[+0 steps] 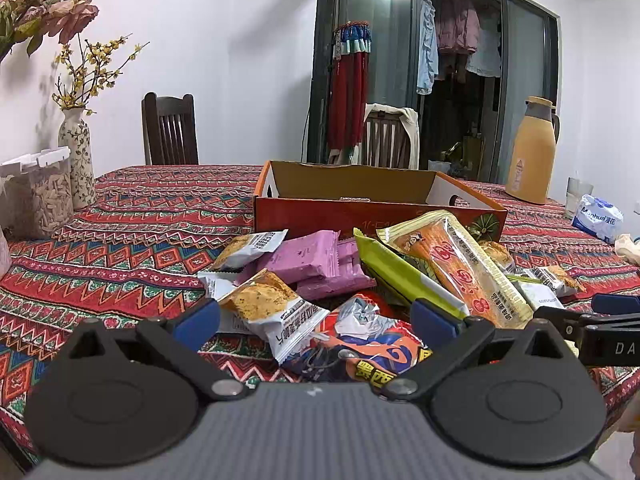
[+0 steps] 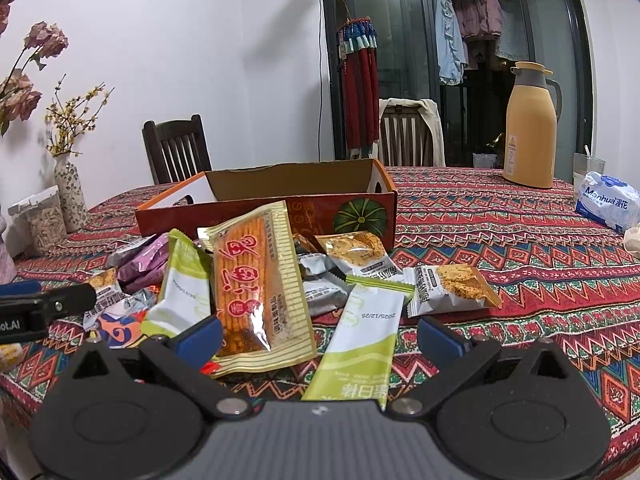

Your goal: Organize snacks

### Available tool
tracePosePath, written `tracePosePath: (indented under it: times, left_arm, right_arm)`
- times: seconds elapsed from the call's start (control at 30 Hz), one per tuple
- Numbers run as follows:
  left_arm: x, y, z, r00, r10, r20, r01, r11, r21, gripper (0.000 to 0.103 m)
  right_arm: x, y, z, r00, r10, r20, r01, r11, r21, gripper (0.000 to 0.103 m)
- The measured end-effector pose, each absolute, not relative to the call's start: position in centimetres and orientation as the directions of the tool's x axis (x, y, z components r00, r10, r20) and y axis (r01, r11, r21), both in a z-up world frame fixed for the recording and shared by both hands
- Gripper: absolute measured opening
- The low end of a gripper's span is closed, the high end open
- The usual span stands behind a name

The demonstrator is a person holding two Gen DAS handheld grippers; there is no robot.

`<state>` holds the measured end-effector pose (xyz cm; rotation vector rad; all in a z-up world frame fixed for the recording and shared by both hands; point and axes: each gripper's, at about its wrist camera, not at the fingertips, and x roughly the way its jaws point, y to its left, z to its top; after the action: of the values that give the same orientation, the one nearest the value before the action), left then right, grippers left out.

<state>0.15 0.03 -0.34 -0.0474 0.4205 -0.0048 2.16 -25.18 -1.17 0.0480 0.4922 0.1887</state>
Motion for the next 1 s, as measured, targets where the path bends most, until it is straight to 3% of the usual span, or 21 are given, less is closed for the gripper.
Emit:
tracePosePath:
  times: [1.0]
  left_arm:
    - [0.17, 0.1, -0.59, 0.91, -0.016, -0.413, -0.006, 0.999, -0.053, 0.103]
  right_arm:
    - [2.03, -25.03, -1.2, 0.865, 0.189, -0.465, -0.168, 0.982, 0.087, 0.103]
